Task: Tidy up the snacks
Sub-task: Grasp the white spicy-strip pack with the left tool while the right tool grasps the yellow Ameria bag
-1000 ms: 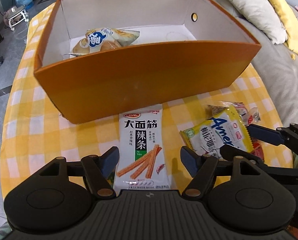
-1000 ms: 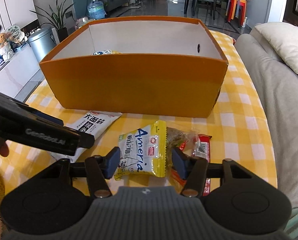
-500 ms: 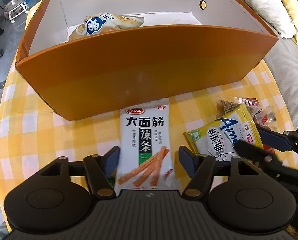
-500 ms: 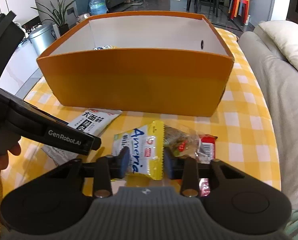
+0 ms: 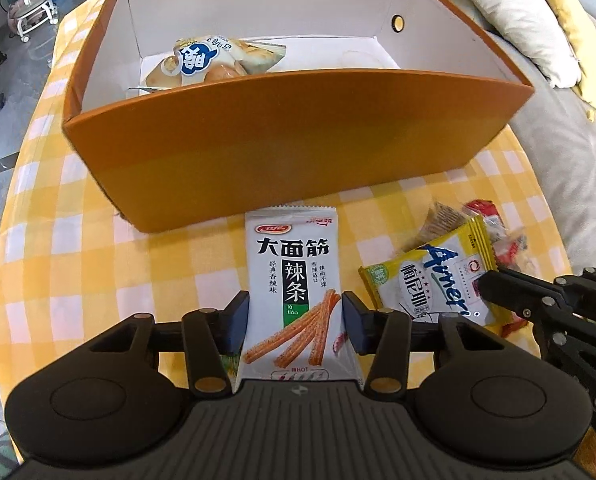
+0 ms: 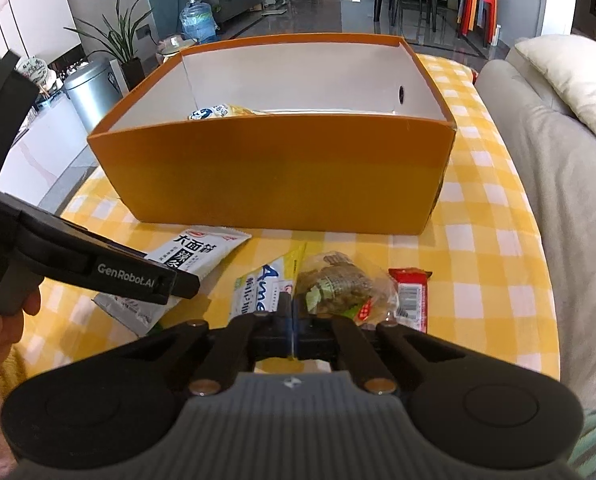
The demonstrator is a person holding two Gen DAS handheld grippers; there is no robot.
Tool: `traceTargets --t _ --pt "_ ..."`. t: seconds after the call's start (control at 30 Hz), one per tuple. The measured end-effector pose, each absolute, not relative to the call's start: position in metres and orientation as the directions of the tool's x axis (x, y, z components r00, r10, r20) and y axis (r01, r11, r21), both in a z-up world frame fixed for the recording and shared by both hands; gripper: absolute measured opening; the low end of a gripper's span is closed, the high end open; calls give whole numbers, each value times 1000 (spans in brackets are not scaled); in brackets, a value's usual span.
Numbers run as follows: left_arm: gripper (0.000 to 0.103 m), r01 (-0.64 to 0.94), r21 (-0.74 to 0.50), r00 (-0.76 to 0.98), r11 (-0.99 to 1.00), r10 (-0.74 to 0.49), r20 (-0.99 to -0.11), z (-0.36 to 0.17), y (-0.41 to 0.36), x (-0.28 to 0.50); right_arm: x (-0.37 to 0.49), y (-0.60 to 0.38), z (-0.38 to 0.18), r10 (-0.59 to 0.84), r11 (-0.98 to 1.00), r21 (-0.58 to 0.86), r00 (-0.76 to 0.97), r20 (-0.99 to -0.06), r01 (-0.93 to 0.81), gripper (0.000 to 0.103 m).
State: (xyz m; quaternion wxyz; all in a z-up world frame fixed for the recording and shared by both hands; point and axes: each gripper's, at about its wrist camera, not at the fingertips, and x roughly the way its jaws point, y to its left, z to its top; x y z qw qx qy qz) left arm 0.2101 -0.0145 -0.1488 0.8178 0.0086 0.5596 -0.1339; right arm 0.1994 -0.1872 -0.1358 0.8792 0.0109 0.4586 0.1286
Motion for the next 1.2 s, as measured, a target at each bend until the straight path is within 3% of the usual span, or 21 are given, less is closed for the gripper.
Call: traceTargets --t 0.4,0.47,0.5,0.53,0.6,0.7,1.0,1.2 --pt "55 245 -153 315 957 -228 -921 -140 -18 171 191 -204 -154 261 965 237 390 -883 -108 0" --pt "55 245 -150 317 958 -225 -921 -141 -18 169 190 -204 -156 263 965 242 382 -886 -103 7" --pt "55 246 -145 319 958 -222 -921 -141 -19 168 190 -203 -155 258 966 237 384 -887 -101 16" --pt "55 247 -140 324 959 -218 -921 -141 -18 167 190 -202 -155 257 966 237 386 -886 -99 34" --pt "55 243 -140 333 960 -218 -917 -140 -17 168 190 -199 -153 260 966 241 397 -880 -98 51" --pt "55 224 -131 343 966 -204 -917 -139 -13 169 193 -189 -154 268 963 240 384 -884 -121 62" --pt "55 155 -161 356 975 -207 -911 -139 8 173 199 -158 -173 217 973 175 338 -916 -150 80" --pt "55 152 -160 359 975 -205 -911 -137 8 173 204 -149 -183 193 976 147 320 -928 -163 80"
